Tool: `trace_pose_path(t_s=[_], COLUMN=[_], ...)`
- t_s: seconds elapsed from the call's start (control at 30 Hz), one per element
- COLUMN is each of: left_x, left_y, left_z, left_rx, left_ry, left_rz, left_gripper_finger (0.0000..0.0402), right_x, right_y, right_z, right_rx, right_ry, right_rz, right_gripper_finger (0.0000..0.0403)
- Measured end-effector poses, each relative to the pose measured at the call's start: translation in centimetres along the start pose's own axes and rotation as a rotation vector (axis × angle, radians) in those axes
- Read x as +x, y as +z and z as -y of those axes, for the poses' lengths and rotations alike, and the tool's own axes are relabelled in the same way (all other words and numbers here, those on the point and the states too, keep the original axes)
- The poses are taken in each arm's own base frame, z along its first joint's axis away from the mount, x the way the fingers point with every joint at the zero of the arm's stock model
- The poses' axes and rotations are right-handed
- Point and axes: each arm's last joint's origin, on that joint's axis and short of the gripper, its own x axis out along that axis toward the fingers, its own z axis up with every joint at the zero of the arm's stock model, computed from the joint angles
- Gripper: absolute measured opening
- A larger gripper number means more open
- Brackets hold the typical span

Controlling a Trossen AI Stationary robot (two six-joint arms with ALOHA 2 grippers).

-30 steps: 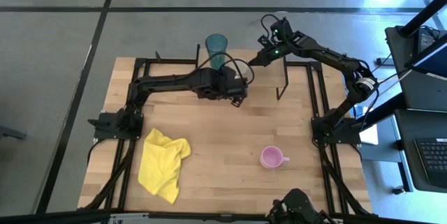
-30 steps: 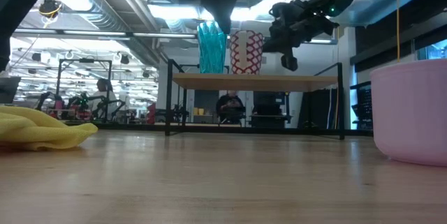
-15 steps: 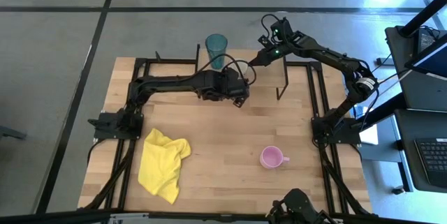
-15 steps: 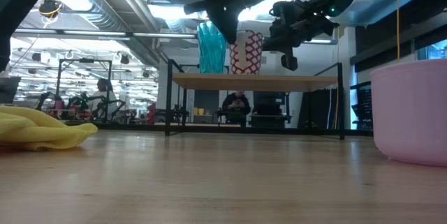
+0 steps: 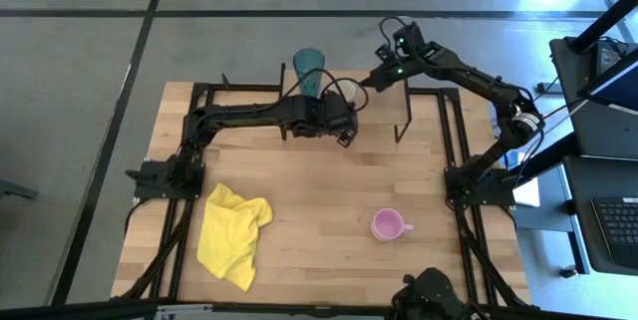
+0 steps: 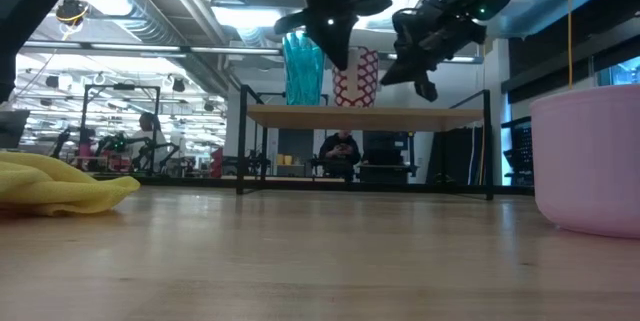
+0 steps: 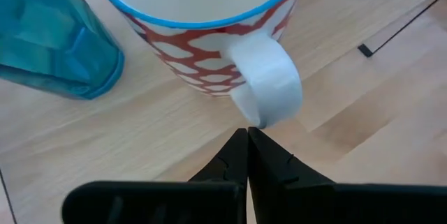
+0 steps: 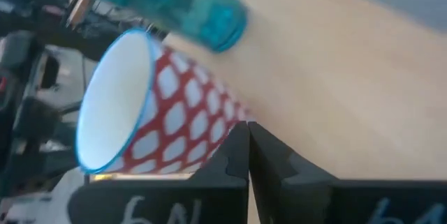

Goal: Stack small to large cups/mugs on shelf
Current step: Put the red cup on the shelf

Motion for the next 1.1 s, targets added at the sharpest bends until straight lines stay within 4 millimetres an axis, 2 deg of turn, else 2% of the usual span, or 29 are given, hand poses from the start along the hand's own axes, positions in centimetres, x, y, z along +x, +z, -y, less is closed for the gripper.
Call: trace_pose_path(t_s=[0.2,0.73,1.1], left_x=[0.1,1.1,3.6], left_y=[0.3,1.8,0.6], left_z=[0.2,-0.7,-0.6], left_rx=[0.009,0.013,0.005], left_ry=[-0.032,-0.067,-0.082], left_rz=[0.013,0.037,0.005], left_gripper_finger=[0.0000,0.0000,0.0000], right_x=[-0.5,-0.6,-0.6], right_y=[0.2,0.1,0.1], right_z=[0.7,0.6,0.6], right_rx=[0.015,0.025,0.022], right_ry=[-0.066,-0.027,-0.027], right_rz=[0.024,0.007,0.008], right_gripper_finger=[0.0004,0.0004,0.0004])
